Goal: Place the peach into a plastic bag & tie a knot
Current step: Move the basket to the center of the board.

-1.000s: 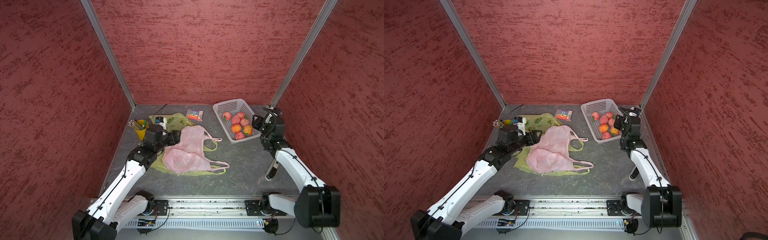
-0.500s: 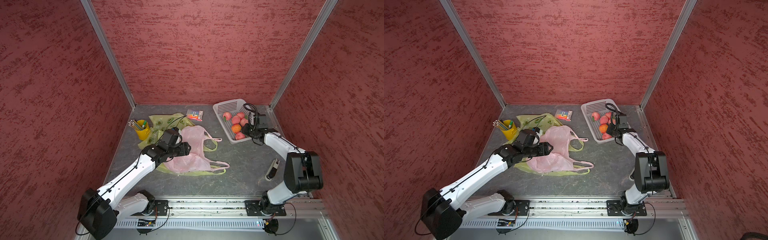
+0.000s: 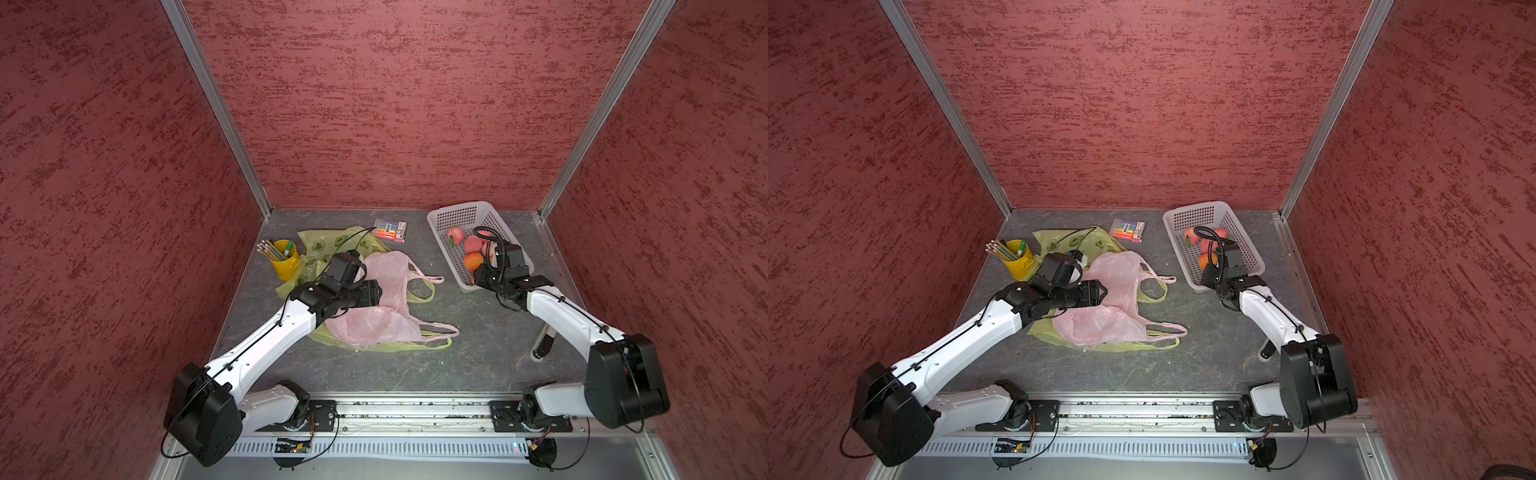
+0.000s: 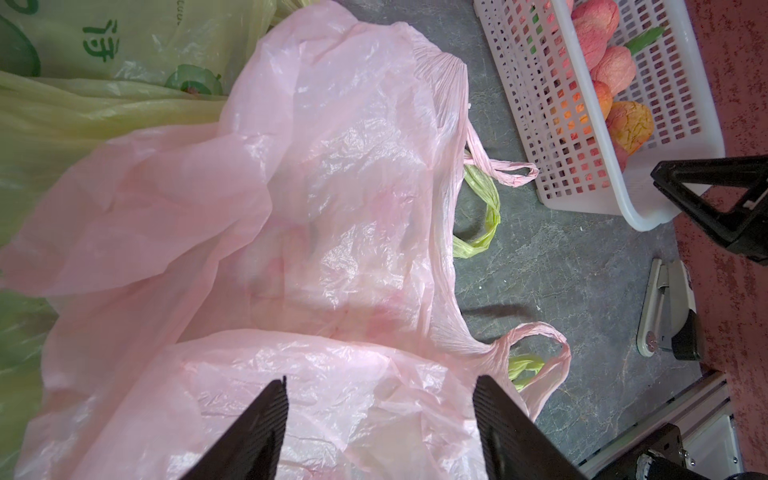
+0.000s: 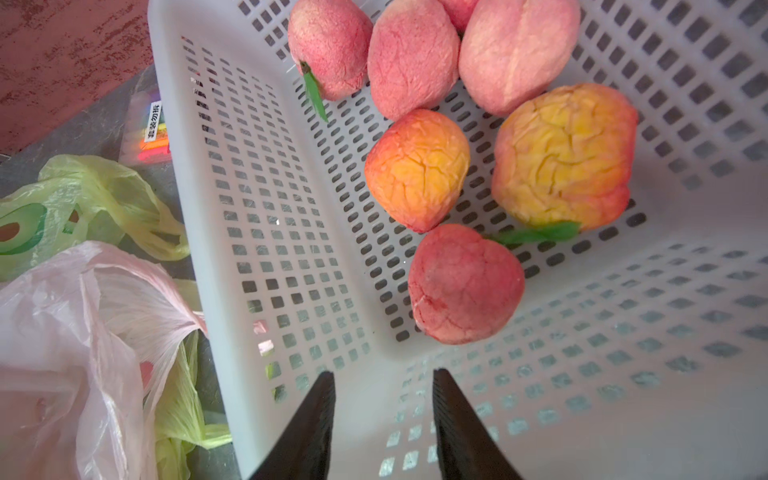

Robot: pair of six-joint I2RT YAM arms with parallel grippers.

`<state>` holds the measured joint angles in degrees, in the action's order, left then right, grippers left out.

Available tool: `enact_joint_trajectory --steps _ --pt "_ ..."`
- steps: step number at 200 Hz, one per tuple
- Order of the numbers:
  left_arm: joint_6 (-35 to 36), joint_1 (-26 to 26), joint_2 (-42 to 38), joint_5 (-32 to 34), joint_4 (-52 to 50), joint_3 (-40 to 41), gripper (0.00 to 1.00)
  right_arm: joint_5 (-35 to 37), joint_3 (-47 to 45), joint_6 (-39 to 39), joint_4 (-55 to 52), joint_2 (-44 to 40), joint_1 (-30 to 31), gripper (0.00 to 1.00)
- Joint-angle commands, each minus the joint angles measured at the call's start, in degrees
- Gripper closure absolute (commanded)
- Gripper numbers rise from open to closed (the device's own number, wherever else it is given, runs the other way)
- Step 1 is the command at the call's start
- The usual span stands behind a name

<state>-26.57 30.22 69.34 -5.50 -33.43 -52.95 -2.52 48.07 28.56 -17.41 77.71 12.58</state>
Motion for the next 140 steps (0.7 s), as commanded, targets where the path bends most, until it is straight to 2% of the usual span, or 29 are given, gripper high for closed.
enact_joint_trajectory --steps 1,69,140 --pt "1.95 0.13 2.24 0.66 0.87 -2.45 0.27 1.56 -3.12 2.98 -4.15 -1.91 1.26 0.59" --pt "5.11 5.73 14.28 6.03 0.60 -10.49 0.25 1.45 -9.53 6.65 -6.03 -7.64 5.26 0.60" --pt "6.84 12.36 29.60 14.75 -5.19 -23.59 0.25 2.52 -14.33 13.52 -7.51 -15.61 11.31 0.60"
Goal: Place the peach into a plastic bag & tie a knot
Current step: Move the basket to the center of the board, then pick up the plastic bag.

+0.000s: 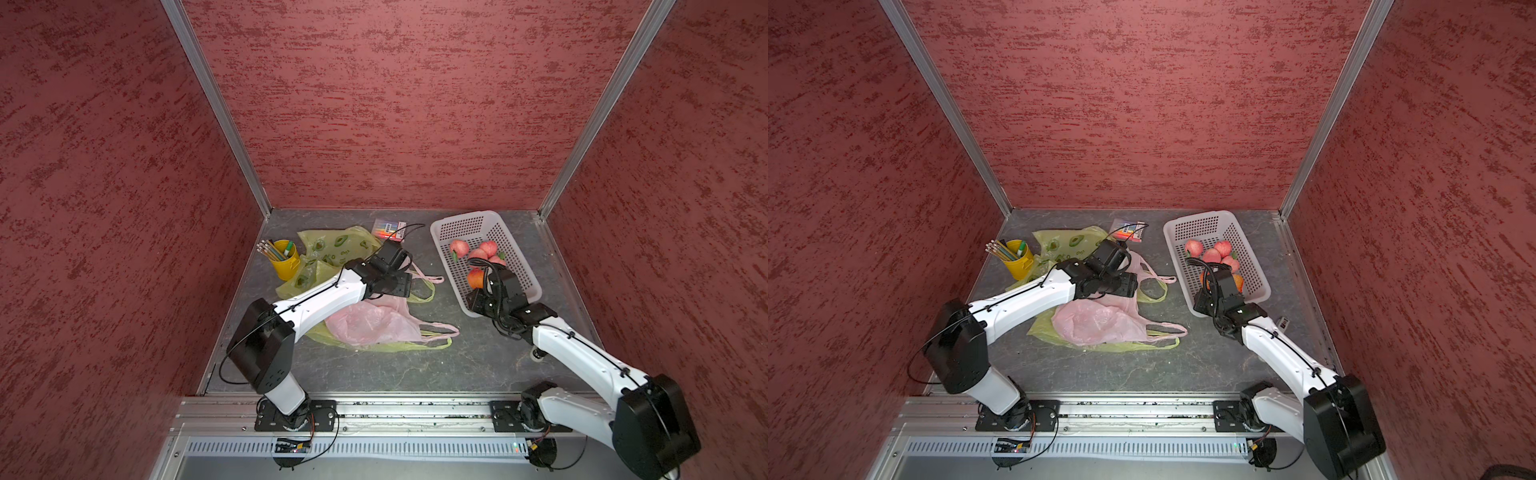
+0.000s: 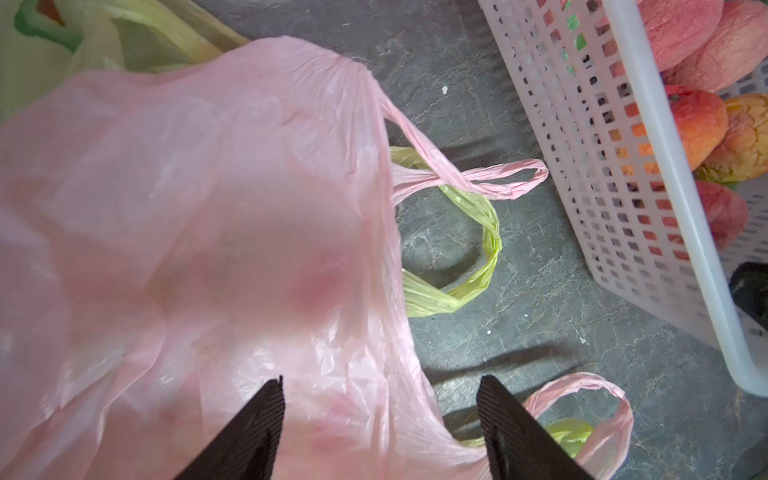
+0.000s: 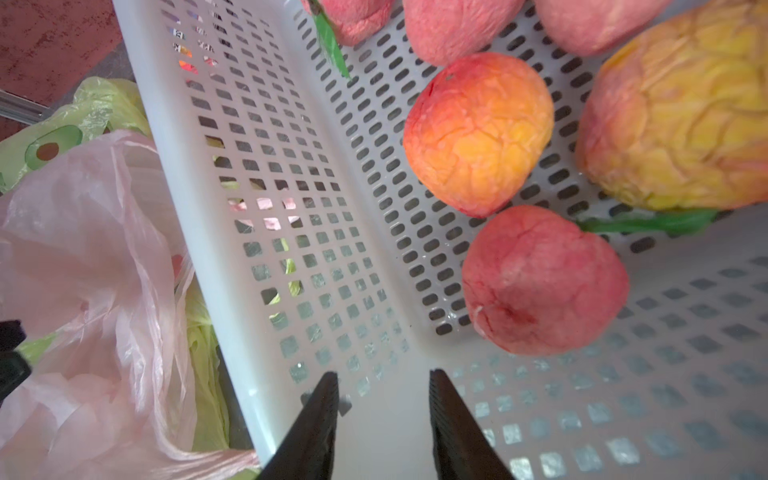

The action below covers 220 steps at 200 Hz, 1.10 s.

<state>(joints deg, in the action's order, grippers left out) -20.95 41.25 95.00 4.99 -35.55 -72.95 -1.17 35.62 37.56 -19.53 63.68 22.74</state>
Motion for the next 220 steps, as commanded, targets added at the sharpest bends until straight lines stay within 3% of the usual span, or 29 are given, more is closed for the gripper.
enact_joint_trajectory --steps 1,46,94,113,138,184,220 --pt "1.15 1.39 4.08 4.29 -3.10 -3.73 0.25 1.17 -1.87 4.57 -5.37 -1.69 1.16 0.60" --pt "0.47 1.75 9.67 8.14 -4.40 -6.92 0.29 1.95 1.47 4.05 -5.42 -1.71 1.21 0.54" --pt "-0.10 1.68 13.86 7.22 -4.67 -7.43 0.39 4.36 5.87 2.94 -4.68 -1.06 1.16 0.51" --pt "0.11 1.48 14.20 6.53 -3.52 -6.91 0.57 4.75 7.44 2.28 -3.65 -0.63 1.16 0.51" --pt "0.39 0.60 13.38 4.94 -3.59 -6.91 1.00 6.36 9.81 0.74 -3.08 1.44 0.87 0.50" --pt "1.80 -1.61 4.36 2.17 -6.54 -5.48 1.00 6.69 14.05 -2.48 0.06 7.89 -1.71 0.39" --pt "2.18 -5.35 -3.42 -6.91 -9.34 -4.86 1.00 5.67 18.49 -4.54 3.99 14.96 -4.66 0.30"
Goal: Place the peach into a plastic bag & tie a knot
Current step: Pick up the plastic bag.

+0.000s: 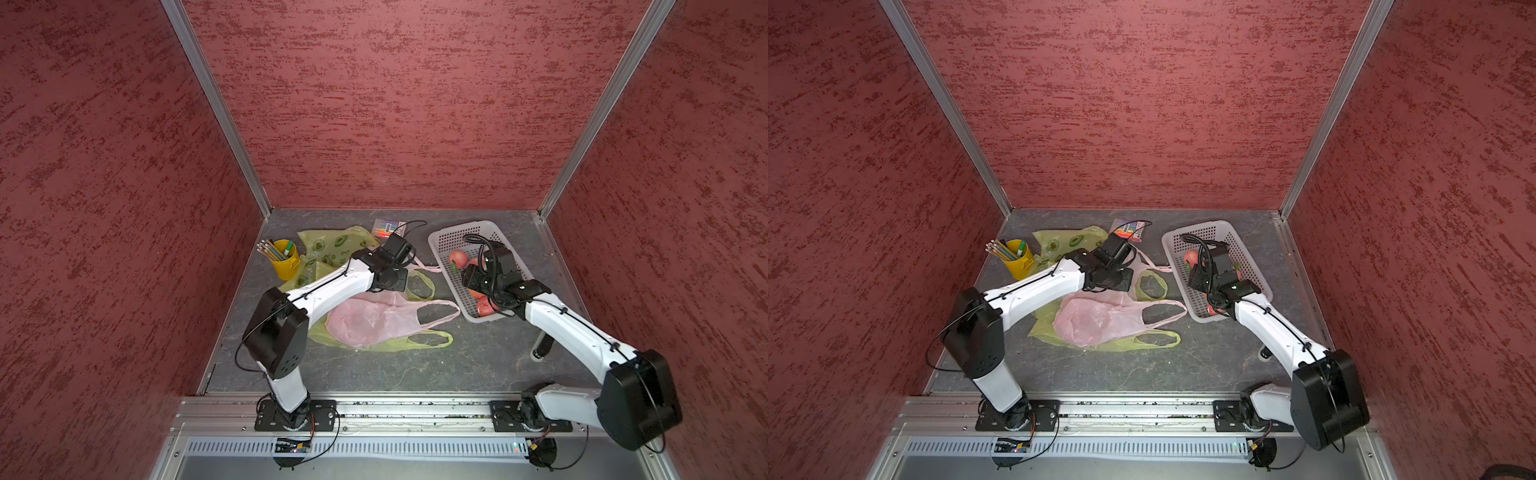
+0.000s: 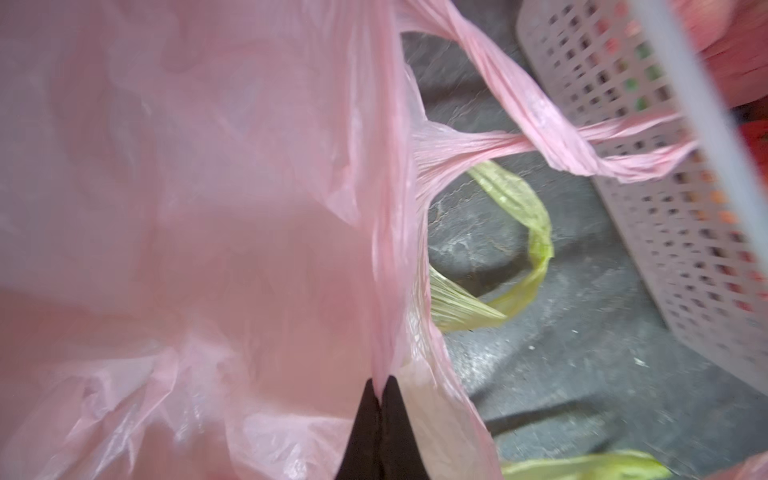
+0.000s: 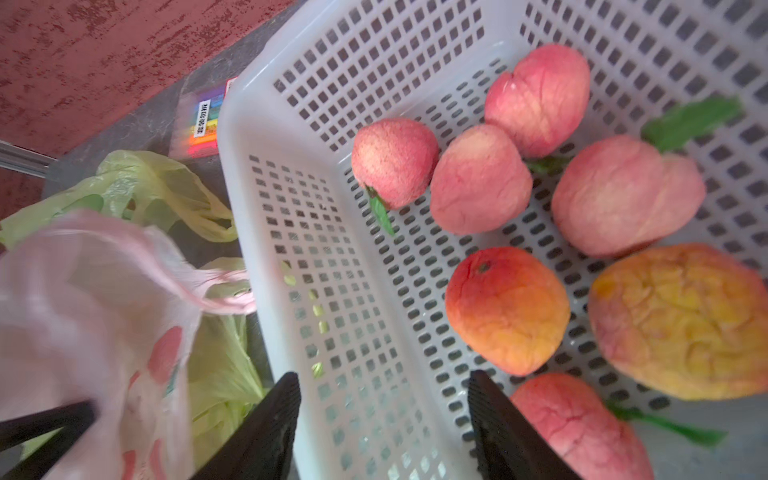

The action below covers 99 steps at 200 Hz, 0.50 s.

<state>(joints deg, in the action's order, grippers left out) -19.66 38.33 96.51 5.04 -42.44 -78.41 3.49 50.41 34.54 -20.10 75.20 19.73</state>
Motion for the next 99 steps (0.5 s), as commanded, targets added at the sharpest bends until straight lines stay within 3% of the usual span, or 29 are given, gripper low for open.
enact_joint_trajectory --steps 1,57,99 --pt "0.91 -2.53 -5.10 -7.31 -2.47 0.66 1.00 1.02 3.70 -1.53 4.56 3.44 -1.64 0.30" --pt "-0.27 -10.72 -13.36 -27.60 1.97 5.35 1.00 -0.70 13.80 -4.47 7.43 17.80 -4.42 0.26" --pt "-2.22 -14.01 -15.09 -35.13 4.25 6.72 1.00 -1.90 21.48 -6.54 7.54 27.29 -6.00 0.26"
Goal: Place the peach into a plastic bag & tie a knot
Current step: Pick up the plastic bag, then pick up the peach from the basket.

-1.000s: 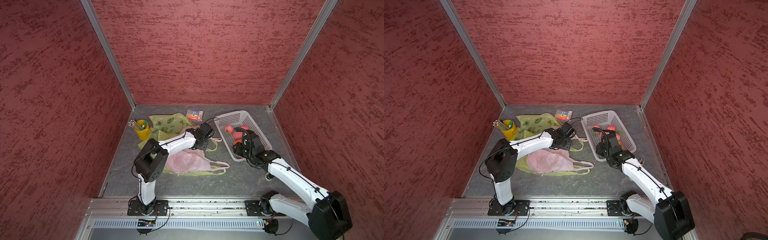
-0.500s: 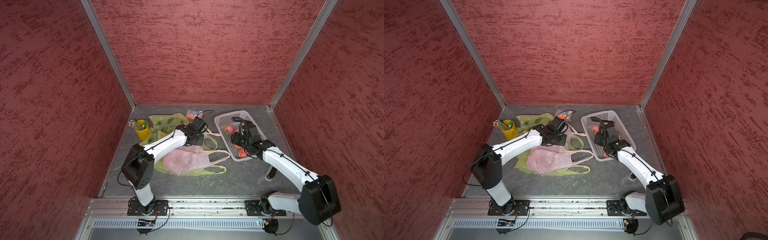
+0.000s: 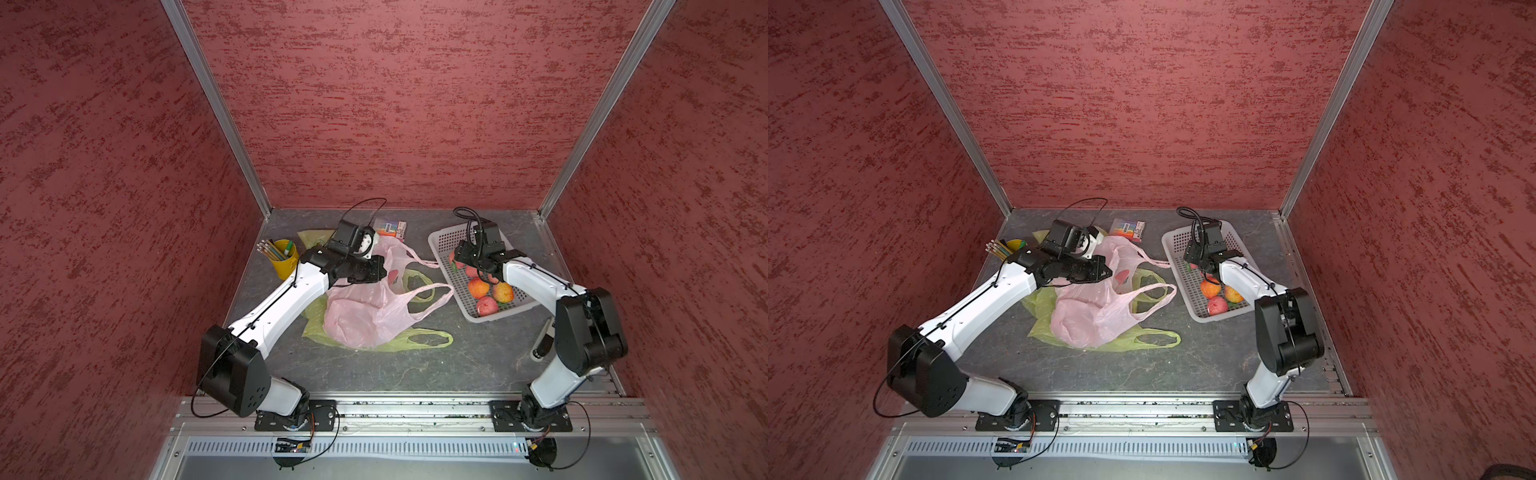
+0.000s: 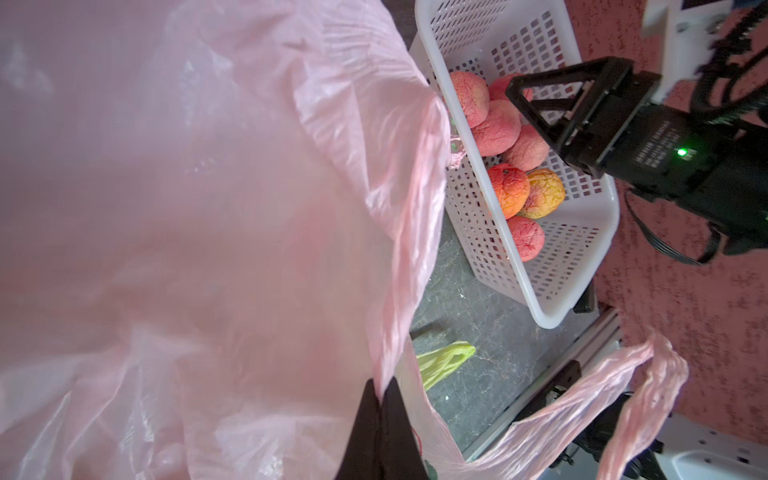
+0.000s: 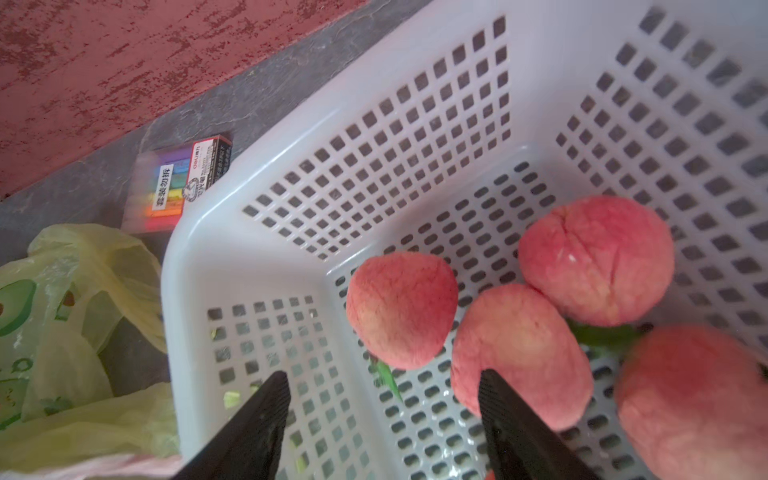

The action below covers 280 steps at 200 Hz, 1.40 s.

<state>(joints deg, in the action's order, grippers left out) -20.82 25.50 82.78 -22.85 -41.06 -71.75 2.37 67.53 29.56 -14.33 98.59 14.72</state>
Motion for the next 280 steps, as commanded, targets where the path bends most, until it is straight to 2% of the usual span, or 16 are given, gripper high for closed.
enact_joint_trajectory --steps 1,42,102,145,220,280 --pt "-1.07 -1.25 -1.34 -7.31 2.89 0.04 1.00 -0.83 4.50 -1.58 1.77 4.25 -1.05 0.25" --pt "-0.93 -3.11 -1.26 -8.27 2.45 1.11 1.00 -2.50 10.78 -2.29 0.40 12.05 -1.32 0.23" --pt "-0.63 -5.68 -2.01 -9.24 3.13 3.95 1.00 -1.80 11.66 -2.35 0.21 17.27 -1.36 0.16" --pt "-0.47 -8.41 -3.48 -10.28 2.57 5.86 1.00 -2.63 11.55 -2.18 0.90 18.78 -1.43 0.22" --pt "0.03 -10.34 -5.62 -11.47 2.02 5.64 1.00 0.70 14.60 -5.13 -6.06 17.96 -1.44 0.13" --pt "-0.36 -10.29 -4.92 -12.46 2.93 5.06 1.00 -1.58 21.80 -8.17 -14.58 20.35 -1.42 0.15"
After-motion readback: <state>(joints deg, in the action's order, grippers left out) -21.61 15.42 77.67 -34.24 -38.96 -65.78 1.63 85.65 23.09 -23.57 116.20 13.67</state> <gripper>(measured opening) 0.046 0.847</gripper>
